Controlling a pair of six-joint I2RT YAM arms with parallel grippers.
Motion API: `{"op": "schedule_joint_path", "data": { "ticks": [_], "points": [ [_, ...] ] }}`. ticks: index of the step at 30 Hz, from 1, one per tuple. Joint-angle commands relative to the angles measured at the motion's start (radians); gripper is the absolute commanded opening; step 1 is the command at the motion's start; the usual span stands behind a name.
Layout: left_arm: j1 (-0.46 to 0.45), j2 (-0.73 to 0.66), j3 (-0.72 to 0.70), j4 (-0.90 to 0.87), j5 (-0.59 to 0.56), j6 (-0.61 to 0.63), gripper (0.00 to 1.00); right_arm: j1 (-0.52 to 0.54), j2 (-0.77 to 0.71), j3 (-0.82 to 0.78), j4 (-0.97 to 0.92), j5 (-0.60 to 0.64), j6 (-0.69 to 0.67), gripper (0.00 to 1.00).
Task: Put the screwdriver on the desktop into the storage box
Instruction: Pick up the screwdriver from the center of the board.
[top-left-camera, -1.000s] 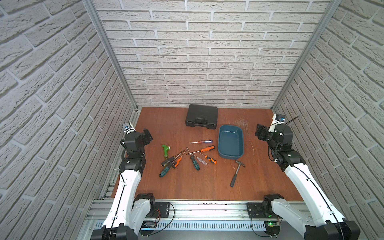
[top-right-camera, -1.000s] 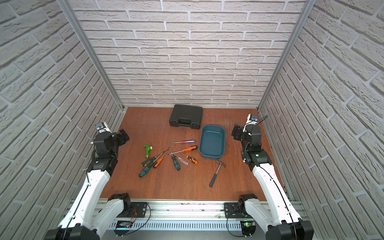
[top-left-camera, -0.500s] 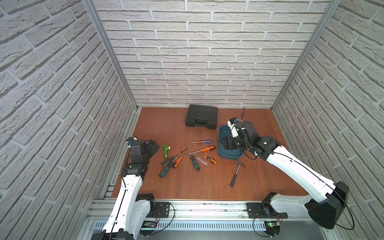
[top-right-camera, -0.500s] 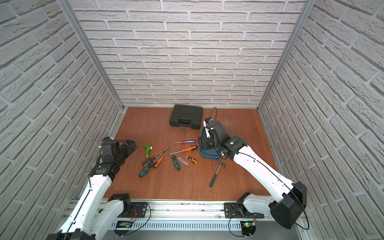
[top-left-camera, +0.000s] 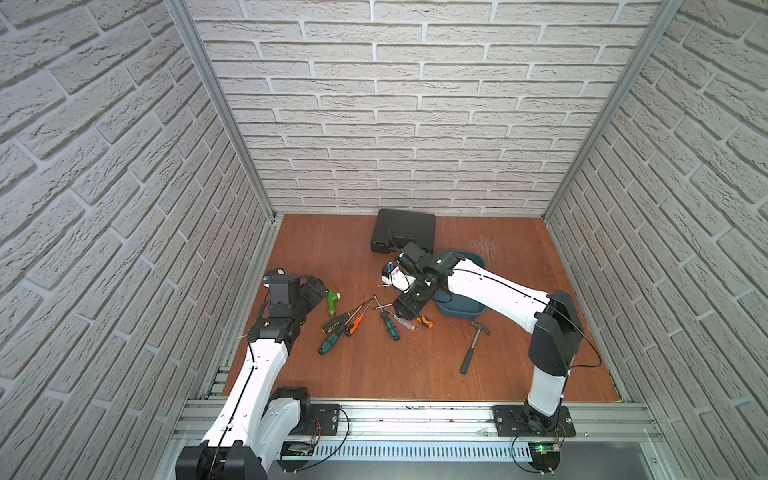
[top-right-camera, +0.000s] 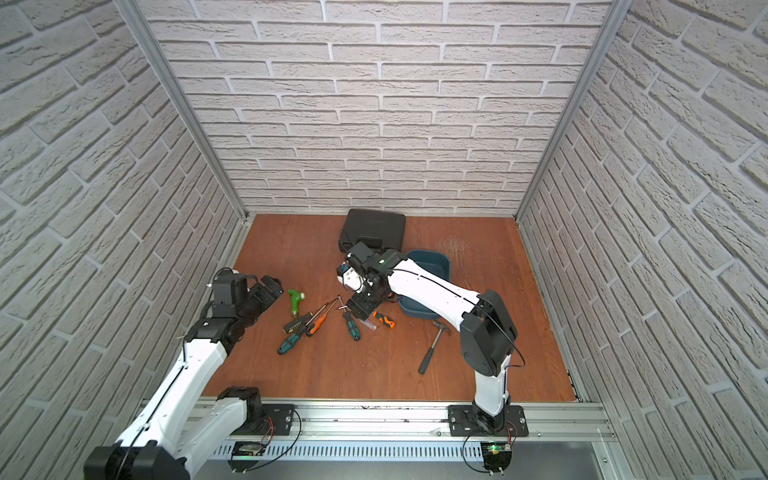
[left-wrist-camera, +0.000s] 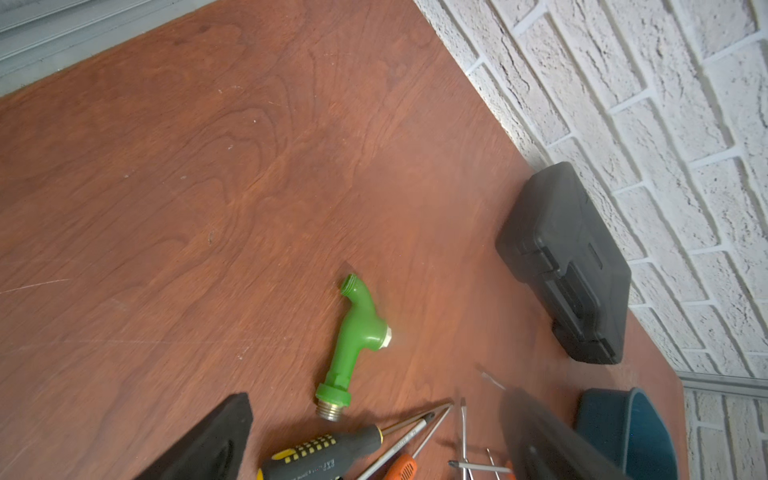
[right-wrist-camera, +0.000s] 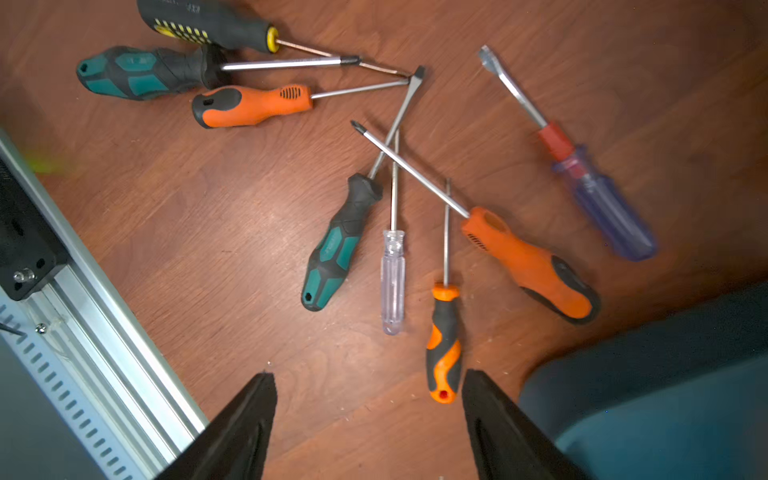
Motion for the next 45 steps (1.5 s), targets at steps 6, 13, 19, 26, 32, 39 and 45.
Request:
{"op": "schedule_joint_path", "data": {
  "ticks": [6,13,19,26,32,39,45],
  "points": [
    [-0.017,-0.062,-0.018,-0.008,-0.06,-0.033,0.98,0.09,0.161,0.098,-0.005,0.101,0.316,0.75],
    [-0.017,-0.074,-0.032,-0.012,-0.054,-0.034,0.98,0.103,0.217,0.088,0.014,0.125,0.377,0.73],
    [-0.017,-0.066,-0.027,-0.009,-0.045,-0.025,0.98,0.123,0.249,0.079,0.039,0.132,0.409,0.69],
    [-0.017,-0.06,-0.021,-0.009,-0.036,-0.019,0.98,0.133,0.28,0.082,0.042,0.153,0.424,0.56],
    [-0.018,-0.059,-0.022,-0.023,-0.038,-0.013,0.98,0.136,0.318,0.106,0.01,0.192,0.429,0.49],
    [-0.019,-0.059,-0.017,-0.043,-0.05,0.003,0.98,0.136,0.337,0.117,0.012,0.178,0.416,0.29],
    [-0.019,-0.046,0.001,-0.049,-0.049,0.015,0.98,0.137,0.319,0.117,0.085,0.021,0.349,0.06]
  ]
}}
